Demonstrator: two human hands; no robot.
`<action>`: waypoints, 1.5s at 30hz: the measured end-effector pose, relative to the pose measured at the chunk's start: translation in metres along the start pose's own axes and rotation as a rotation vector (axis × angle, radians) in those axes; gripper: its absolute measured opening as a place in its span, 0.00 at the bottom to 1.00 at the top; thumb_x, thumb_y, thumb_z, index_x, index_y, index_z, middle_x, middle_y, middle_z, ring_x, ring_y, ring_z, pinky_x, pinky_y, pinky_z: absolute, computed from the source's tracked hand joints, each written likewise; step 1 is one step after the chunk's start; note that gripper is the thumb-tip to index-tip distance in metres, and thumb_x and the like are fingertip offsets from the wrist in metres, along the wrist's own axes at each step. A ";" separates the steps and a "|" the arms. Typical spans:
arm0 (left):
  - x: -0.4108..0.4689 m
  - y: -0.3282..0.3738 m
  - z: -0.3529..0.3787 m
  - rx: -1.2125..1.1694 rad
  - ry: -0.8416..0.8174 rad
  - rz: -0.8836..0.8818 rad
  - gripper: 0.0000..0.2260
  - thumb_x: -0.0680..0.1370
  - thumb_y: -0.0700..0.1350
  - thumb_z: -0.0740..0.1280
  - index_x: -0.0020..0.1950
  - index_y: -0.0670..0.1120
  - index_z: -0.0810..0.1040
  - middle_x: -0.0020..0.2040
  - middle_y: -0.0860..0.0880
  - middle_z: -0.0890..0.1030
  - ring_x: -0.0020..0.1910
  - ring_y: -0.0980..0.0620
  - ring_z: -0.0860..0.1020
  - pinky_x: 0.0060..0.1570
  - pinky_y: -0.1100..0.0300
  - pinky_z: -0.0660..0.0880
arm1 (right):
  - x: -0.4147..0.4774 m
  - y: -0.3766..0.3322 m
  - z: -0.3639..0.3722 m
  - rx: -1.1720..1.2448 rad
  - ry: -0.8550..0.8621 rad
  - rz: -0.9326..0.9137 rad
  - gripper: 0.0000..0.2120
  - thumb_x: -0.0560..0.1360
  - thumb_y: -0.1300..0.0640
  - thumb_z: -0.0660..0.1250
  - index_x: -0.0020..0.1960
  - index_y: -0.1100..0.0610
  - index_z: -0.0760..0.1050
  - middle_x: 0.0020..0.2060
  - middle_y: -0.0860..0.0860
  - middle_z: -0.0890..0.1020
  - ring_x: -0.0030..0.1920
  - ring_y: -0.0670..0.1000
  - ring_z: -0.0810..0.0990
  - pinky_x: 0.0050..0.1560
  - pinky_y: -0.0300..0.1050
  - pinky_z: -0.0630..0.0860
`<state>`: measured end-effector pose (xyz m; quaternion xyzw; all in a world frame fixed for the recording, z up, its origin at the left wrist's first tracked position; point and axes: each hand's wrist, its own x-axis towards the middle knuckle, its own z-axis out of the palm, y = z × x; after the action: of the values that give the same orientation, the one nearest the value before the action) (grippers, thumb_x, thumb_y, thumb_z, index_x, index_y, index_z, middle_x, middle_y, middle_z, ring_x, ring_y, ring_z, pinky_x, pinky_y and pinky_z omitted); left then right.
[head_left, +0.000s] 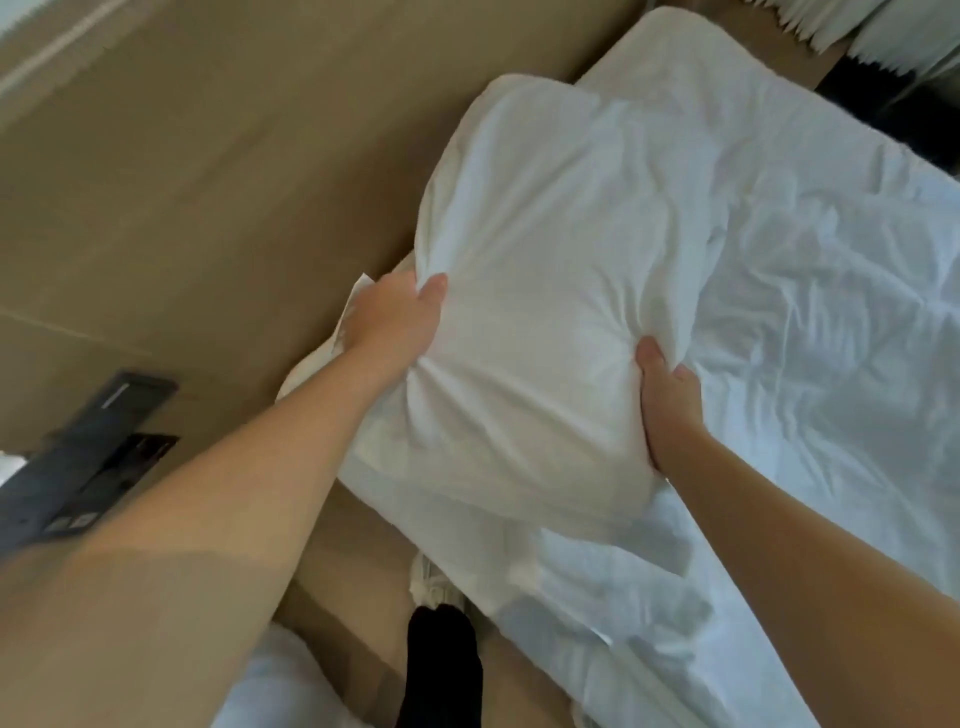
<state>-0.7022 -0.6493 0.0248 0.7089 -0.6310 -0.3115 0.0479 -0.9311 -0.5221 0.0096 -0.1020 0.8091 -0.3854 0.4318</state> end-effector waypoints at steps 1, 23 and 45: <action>-0.033 0.002 -0.001 -0.046 -0.008 -0.041 0.22 0.78 0.62 0.52 0.56 0.50 0.78 0.50 0.45 0.81 0.59 0.41 0.75 0.58 0.46 0.73 | -0.015 -0.004 -0.022 -0.034 -0.016 -0.013 0.17 0.78 0.43 0.62 0.58 0.55 0.75 0.49 0.48 0.81 0.50 0.51 0.79 0.53 0.46 0.72; -0.713 -0.053 -0.072 -0.520 0.671 -0.724 0.21 0.79 0.59 0.55 0.40 0.43 0.74 0.41 0.45 0.78 0.41 0.47 0.76 0.47 0.48 0.74 | -0.436 0.058 -0.243 -0.434 -0.753 -0.347 0.13 0.78 0.47 0.63 0.49 0.56 0.79 0.41 0.53 0.84 0.44 0.53 0.83 0.45 0.47 0.78; -1.137 -0.156 -0.049 -0.434 1.314 -1.482 0.23 0.83 0.56 0.53 0.61 0.37 0.73 0.56 0.33 0.77 0.59 0.35 0.73 0.58 0.50 0.66 | -0.818 0.244 -0.191 -0.891 -1.599 -1.151 0.16 0.81 0.43 0.57 0.54 0.55 0.74 0.50 0.52 0.79 0.56 0.55 0.78 0.51 0.47 0.69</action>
<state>-0.5535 0.4166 0.4258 0.9288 0.1893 0.0810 0.3080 -0.5426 0.1537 0.4058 -0.8365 0.1910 -0.0233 0.5131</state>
